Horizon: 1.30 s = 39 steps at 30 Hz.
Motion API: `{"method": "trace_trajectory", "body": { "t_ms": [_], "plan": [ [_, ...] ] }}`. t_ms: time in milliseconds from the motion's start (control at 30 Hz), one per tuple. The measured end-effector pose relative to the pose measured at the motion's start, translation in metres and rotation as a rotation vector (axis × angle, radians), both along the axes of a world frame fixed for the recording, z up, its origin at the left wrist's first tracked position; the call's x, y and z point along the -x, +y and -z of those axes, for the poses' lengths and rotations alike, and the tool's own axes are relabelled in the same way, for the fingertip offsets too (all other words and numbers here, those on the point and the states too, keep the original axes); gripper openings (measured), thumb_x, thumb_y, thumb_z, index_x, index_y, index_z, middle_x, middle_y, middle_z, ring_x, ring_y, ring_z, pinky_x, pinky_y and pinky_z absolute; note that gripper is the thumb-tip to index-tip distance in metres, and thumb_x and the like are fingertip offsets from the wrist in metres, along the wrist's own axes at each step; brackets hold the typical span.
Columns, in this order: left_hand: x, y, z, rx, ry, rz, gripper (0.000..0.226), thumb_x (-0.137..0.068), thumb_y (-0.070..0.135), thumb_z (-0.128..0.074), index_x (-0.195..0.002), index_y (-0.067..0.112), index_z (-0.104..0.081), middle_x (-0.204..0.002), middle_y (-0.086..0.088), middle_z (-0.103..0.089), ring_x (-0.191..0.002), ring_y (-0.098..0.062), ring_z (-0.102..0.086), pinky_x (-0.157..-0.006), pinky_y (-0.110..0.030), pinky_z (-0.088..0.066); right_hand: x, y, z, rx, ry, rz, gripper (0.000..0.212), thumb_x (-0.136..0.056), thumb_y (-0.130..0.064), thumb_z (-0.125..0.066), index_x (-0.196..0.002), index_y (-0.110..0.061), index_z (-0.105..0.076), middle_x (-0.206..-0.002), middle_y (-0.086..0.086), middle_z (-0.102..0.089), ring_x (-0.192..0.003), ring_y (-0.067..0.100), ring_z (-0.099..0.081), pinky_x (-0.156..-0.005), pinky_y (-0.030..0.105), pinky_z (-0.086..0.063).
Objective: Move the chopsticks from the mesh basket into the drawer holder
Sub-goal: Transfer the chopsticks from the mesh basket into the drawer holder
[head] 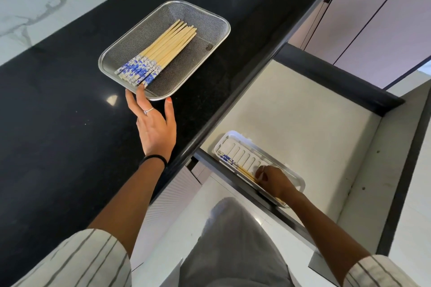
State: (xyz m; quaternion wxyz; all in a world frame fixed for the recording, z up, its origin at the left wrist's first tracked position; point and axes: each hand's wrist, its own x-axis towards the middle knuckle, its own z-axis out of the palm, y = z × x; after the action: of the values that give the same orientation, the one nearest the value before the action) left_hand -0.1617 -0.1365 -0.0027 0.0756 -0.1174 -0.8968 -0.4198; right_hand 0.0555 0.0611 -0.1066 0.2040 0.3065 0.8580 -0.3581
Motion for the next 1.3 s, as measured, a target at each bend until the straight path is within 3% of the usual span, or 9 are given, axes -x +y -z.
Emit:
{"method": "trace_trajectory", "body": {
  "t_ms": [100,300,533,600,667,800,900,1100,1300],
  "plan": [
    [0.001,0.001,-0.001,-0.001,0.003,-0.002,0.064,-0.100,0.038,-0.047,-0.150,0.012,-0.016,-0.158,-0.016,-0.007,-0.115,-0.037,-0.053,-0.103,-0.057,-0.042,0.001,0.005,-0.006,0.011,-0.006,-0.067,0.015,-0.094,-0.018,-0.051,-0.087,-0.018,-0.064,-0.088,0.000,-0.067,-0.086,0.016,-0.063,-0.081,0.022,-0.045],
    [0.000,0.000,0.002,0.005,0.007,0.008,0.064,-0.100,0.040,-0.046,-0.150,0.013,-0.016,-0.159,-0.015,-0.007,-0.117,-0.039,-0.053,-0.100,-0.059,-0.044,0.016,0.015,-0.020,-0.015,-0.092,-0.192,0.026,-0.094,-0.018,-0.051,-0.118,-0.009,-0.060,-0.110,0.011,-0.068,-0.102,0.025,-0.065,-0.093,0.032,-0.050],
    [-0.002,0.001,-0.002,0.015,0.020,-0.004,0.061,-0.100,0.039,-0.046,-0.149,0.019,-0.015,-0.159,-0.012,-0.007,-0.113,-0.039,-0.055,-0.098,-0.059,-0.044,0.035,0.015,-0.062,-0.108,-0.118,-0.217,0.029,-0.095,-0.036,-0.052,-0.102,-0.012,-0.067,-0.107,0.009,-0.068,-0.098,0.027,-0.066,-0.086,0.031,-0.050],
    [-0.001,0.001,-0.002,0.008,0.019,-0.011,0.060,-0.101,0.039,-0.046,-0.149,0.020,-0.015,-0.159,-0.013,-0.008,-0.114,-0.039,-0.055,-0.098,-0.058,-0.044,0.048,0.011,-0.096,-0.080,0.000,-0.197,0.024,-0.093,-0.035,-0.054,-0.083,-0.016,-0.065,-0.089,0.007,-0.066,-0.088,0.030,-0.067,-0.083,0.037,-0.054],
    [-0.001,0.001,-0.001,0.009,0.024,-0.019,0.060,-0.101,0.039,-0.046,-0.149,0.020,-0.015,-0.159,-0.014,-0.008,-0.115,-0.039,-0.054,-0.099,-0.057,-0.044,0.067,0.005,-0.135,-0.135,0.259,-0.164,0.027,-0.094,-0.032,-0.052,-0.081,-0.013,-0.065,-0.082,0.004,-0.066,-0.078,0.024,-0.066,-0.078,0.040,-0.055],
    [-0.003,0.001,-0.002,0.015,0.003,-0.030,0.060,-0.101,0.044,-0.042,-0.150,0.026,-0.013,-0.159,-0.011,-0.007,-0.114,-0.040,-0.055,-0.099,-0.057,-0.044,0.124,-0.014,-0.206,-0.204,0.777,-0.139,0.022,-0.095,-0.024,-0.052,-0.092,-0.009,-0.068,-0.082,0.005,-0.068,-0.072,0.015,-0.061,-0.069,0.019,-0.046],
    [-0.003,0.000,-0.005,0.010,0.002,-0.028,0.061,-0.101,0.044,-0.041,-0.151,0.025,-0.012,-0.160,-0.011,-0.008,-0.111,-0.041,-0.057,-0.097,-0.058,-0.045,0.174,-0.031,-0.230,-0.209,0.915,-0.206,0.018,-0.093,-0.015,-0.052,-0.094,-0.006,-0.068,-0.087,0.003,-0.066,-0.077,0.012,-0.060,-0.070,0.012,-0.043],
    [-0.002,0.001,-0.007,0.014,-0.025,-0.033,0.065,-0.101,0.040,-0.044,-0.153,0.019,-0.012,-0.160,-0.011,-0.006,-0.113,-0.040,-0.057,-0.095,-0.057,-0.047,0.259,-0.043,-0.206,-0.253,0.555,-0.446,0.030,-0.093,-0.012,-0.053,-0.123,-0.010,-0.059,-0.129,0.013,-0.057,-0.117,0.025,-0.056,-0.103,0.032,-0.043],
    [-0.002,0.002,-0.006,0.005,-0.023,-0.051,0.066,-0.100,0.036,-0.048,-0.153,0.019,-0.012,-0.160,-0.011,-0.008,-0.116,-0.038,-0.057,-0.096,-0.057,-0.047,0.299,-0.047,-0.190,-0.386,0.367,-0.602,0.056,-0.088,0.003,-0.051,-0.140,-0.017,-0.044,-0.144,0.010,-0.042,-0.131,0.027,-0.043,-0.105,0.034,-0.037]
  ]
}}
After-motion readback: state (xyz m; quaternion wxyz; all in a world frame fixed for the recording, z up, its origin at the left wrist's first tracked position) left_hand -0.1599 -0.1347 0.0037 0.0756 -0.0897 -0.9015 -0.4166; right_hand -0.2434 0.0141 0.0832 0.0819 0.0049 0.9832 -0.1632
